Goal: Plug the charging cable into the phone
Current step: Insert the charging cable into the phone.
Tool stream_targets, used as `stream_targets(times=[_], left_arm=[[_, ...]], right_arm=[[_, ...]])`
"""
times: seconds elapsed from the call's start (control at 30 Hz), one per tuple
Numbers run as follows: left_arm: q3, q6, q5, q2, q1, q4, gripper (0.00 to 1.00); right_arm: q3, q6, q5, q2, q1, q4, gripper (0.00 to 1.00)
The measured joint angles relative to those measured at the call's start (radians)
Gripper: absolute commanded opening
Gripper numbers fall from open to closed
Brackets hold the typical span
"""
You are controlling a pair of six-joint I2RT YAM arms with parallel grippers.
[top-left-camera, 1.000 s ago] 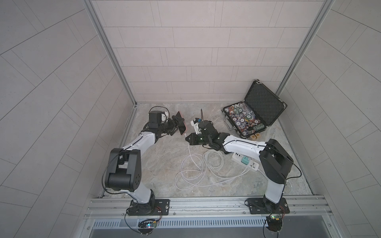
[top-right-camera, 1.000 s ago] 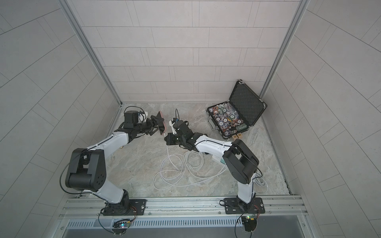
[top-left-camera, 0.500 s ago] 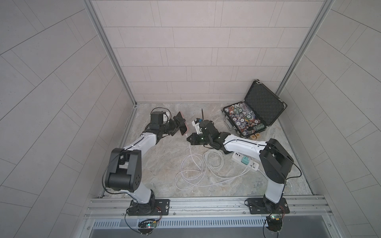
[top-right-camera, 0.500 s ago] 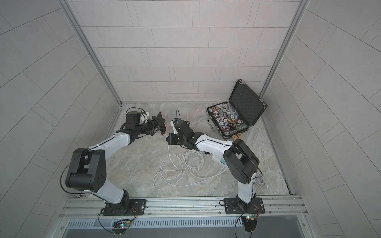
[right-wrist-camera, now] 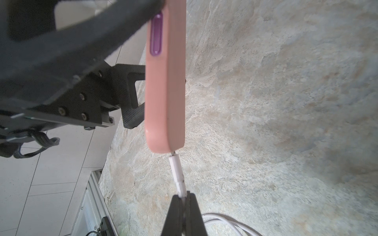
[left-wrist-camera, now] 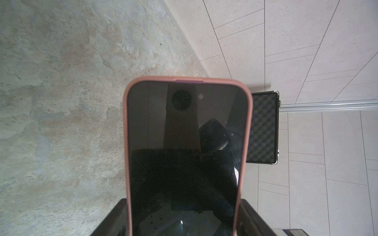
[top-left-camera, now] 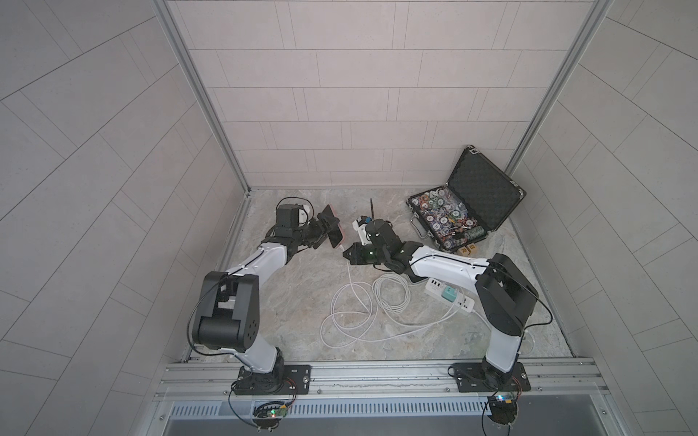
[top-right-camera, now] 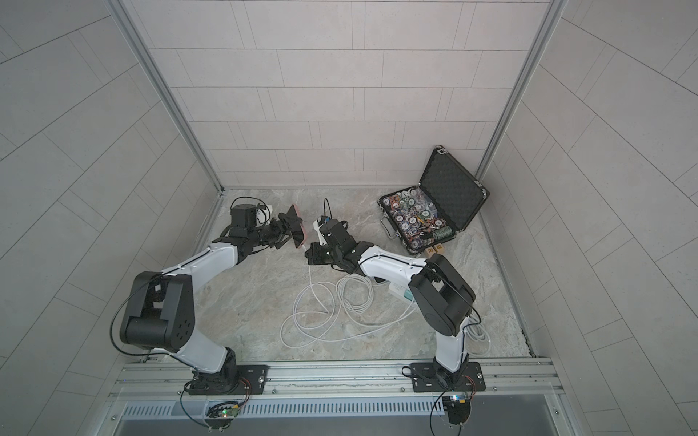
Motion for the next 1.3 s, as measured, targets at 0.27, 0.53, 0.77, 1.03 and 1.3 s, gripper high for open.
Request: stream_targets(times=[0.27,0.53,0.77,1.03,1.3], left_arm=[[-0.002,0.0,-0.008,0.0,-0.002,-0.008,0.53],[-0.003,0.0,-0.022,-0.003,-0.002,-0.01,0.53],[-0.008,-0.001,-0.033,-0.008,-0.002,-0.01,0.52],[-0.01,-0.004,-0.04,-0.008,-0.004,-0.01,0.48],[-0.009,0.011,-0.031,-0.008,-0.011,-0.002,0.46]], right_arm=[[-0.011,0.024,-0.006,0.0,0.0,0.018,0.0],[-0.012,0.04,-0.008,0.002,0.006,0.034,0.0],[-0.006,0.041,-0.009,0.024,0.01,0.046,0.0],[0.021,0.016,-0.017,0.056,0.014,0.037,0.0],[0.052,-0.014,-0.019,0.061,0.012,-0.019,0.0]])
